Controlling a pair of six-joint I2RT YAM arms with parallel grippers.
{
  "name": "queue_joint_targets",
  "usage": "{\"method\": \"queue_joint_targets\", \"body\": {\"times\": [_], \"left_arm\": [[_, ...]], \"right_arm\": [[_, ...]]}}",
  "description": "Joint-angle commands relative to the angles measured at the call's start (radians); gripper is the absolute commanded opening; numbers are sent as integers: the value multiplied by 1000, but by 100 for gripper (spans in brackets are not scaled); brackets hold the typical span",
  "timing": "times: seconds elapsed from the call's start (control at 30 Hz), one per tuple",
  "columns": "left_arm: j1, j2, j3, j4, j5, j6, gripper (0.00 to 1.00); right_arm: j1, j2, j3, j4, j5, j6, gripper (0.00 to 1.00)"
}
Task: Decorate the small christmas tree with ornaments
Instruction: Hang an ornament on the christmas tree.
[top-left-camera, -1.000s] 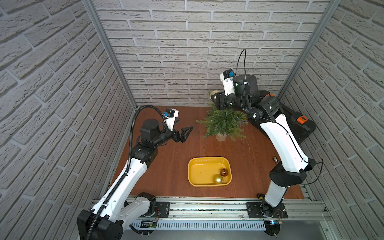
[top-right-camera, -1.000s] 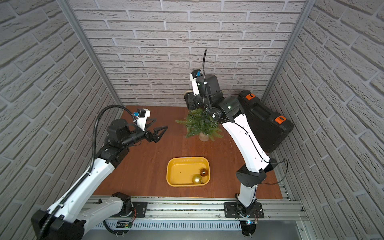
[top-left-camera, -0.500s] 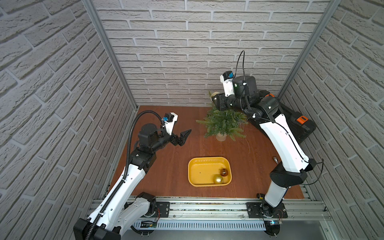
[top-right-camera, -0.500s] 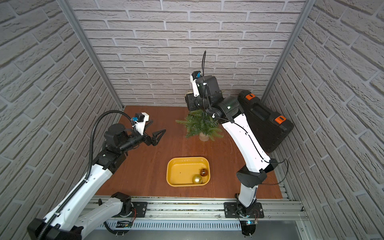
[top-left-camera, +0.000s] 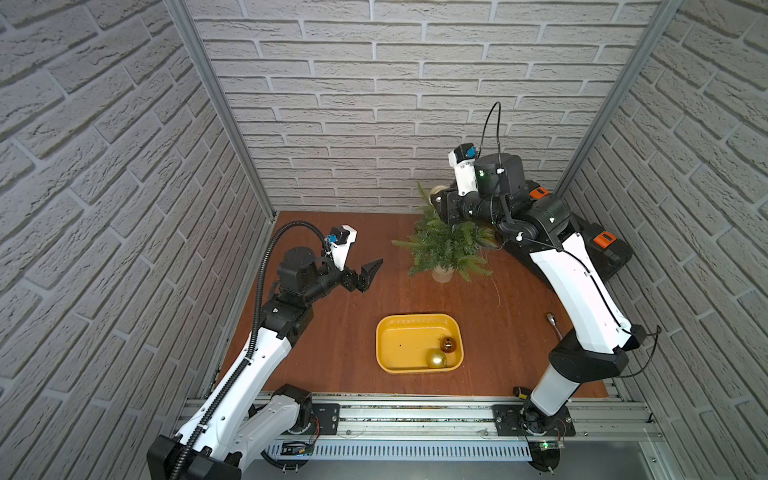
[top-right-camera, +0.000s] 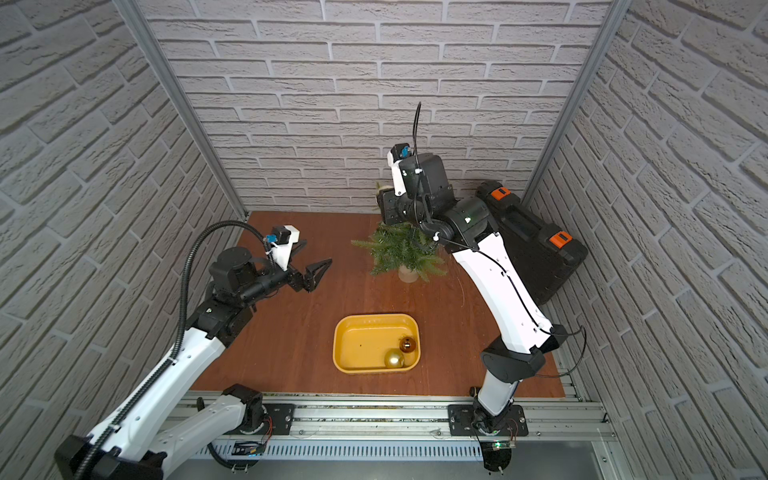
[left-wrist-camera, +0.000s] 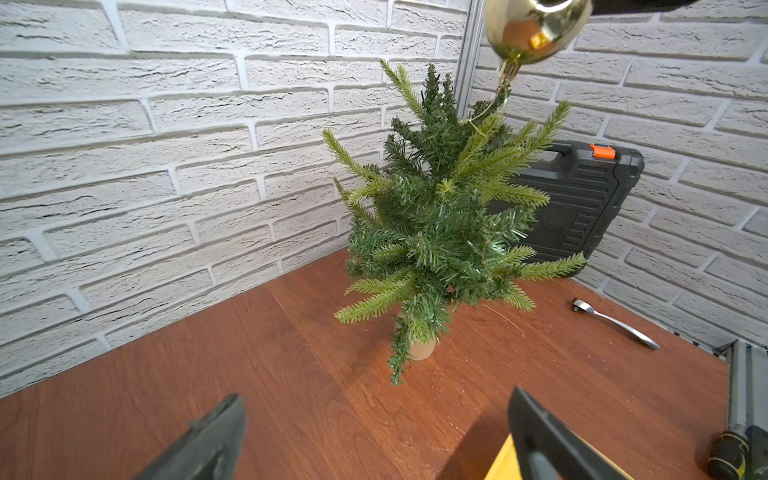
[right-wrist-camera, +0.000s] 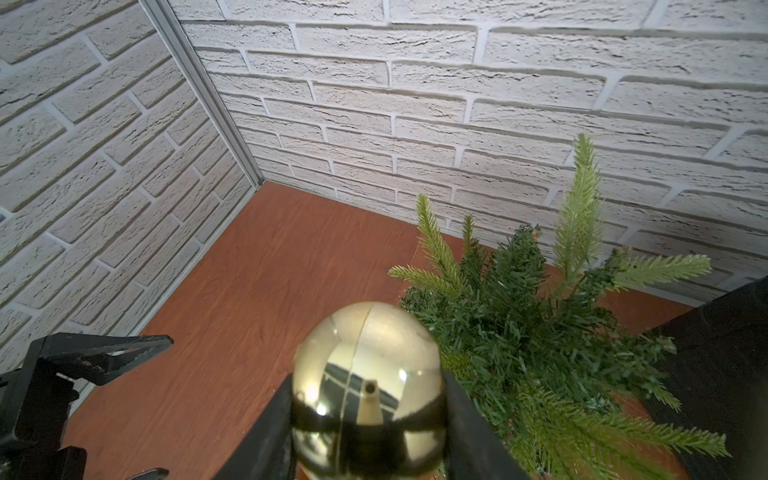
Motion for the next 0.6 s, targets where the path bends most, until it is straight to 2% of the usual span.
{"method": "queue_joint_targets", "body": {"times": [0.0, 0.57], "left_arm": [[-4, 0, 0, 25, -13, 16, 98], [-6, 5, 1, 24, -14, 18, 98]], "right_arm": [[-5, -37, -16, 34, 12, -12, 49], [-6, -72, -86, 25, 61, -24, 49]]}}
